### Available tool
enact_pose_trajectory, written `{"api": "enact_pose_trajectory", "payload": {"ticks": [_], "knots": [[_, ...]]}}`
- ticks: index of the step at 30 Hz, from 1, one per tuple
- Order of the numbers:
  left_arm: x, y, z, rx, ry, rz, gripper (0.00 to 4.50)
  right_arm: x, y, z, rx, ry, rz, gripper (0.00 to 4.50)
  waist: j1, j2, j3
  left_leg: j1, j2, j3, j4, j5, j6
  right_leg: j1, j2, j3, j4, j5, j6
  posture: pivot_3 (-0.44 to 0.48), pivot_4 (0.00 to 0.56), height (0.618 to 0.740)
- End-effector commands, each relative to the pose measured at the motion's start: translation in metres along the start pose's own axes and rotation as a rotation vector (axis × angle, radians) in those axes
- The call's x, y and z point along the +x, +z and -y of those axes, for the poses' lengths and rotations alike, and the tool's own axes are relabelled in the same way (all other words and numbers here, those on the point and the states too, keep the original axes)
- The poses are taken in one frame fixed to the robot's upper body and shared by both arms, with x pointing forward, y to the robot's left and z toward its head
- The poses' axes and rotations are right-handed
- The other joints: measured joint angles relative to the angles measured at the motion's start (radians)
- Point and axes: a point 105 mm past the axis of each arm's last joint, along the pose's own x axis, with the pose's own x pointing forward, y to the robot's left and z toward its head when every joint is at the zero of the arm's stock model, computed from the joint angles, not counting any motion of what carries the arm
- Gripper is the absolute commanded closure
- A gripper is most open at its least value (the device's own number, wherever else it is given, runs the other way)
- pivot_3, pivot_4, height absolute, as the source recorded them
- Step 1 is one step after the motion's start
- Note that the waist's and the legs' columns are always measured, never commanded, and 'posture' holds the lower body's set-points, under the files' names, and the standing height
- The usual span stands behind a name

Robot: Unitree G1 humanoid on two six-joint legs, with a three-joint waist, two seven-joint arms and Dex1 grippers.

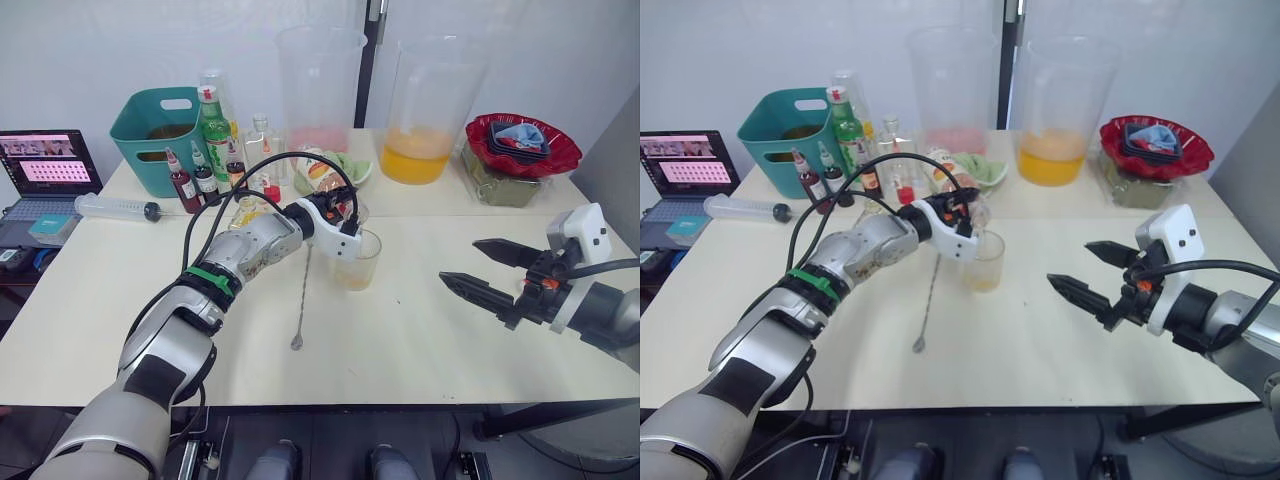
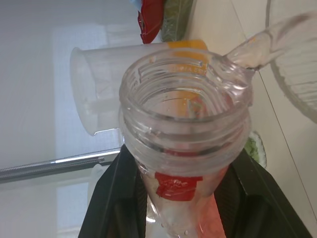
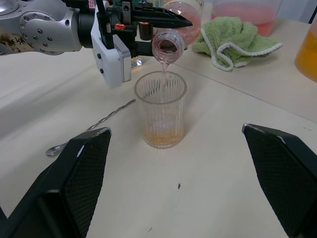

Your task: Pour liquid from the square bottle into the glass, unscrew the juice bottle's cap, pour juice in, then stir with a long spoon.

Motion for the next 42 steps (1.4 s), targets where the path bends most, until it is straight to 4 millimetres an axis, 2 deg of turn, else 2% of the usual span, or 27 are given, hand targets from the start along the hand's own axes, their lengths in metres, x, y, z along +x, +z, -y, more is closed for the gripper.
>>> {"api": "enact_pose_trajectory", "payload": {"ticks": [1, 24, 36, 42], "knots": [[0.003, 0.002, -0.034, 0.052, 0.098, 0.018, 3.13, 0.0, 0.011, -0.001, -0.037, 0.002, 0.045, 0.01, 0.0, 0.0, 0.0, 0.0, 0.0, 0.0, 0.0, 0.0, 0.0, 0.0, 0.0, 0.0, 0.0, 0.0, 0.0, 0.0, 0.15, 0.74], [0.002, 0.001, -0.035, 0.034, 0.101, 0.011, 3.13, 0.003, 0.012, 0.0, -0.039, 0.015, 0.048, 0.01, 0.0, 0.0, 0.0, 0.0, 0.0, 0.0, 0.0, 0.0, 0.0, 0.0, 0.0, 0.0, 0.0, 0.0, 0.0, 0.0, 0.15, 0.74], [-0.003, -0.006, -0.044, -0.218, 0.105, -0.007, 3.13, 0.007, 0.013, 0.002, -0.045, 0.034, 0.047, 0.01, -0.001, 0.0, 0.0, 0.0, 0.0, 0.0, 0.0, 0.0, 0.0, 0.0, 0.0, 0.0, 0.0, 0.0, 0.0, 0.0, 0.15, 0.74], [-0.01, -0.012, -0.049, -0.396, 0.107, -0.003, 3.13, 0.01, 0.015, 0.004, -0.05, 0.05, 0.049, 0.01, -0.002, 0.0, 0.0, 0.0, 0.0, 0.0, 0.0, 0.0, 0.0, -0.001, 0.0, 0.0, 0.002, 0.0, 0.0, 0.0, 0.15, 0.74]]}}
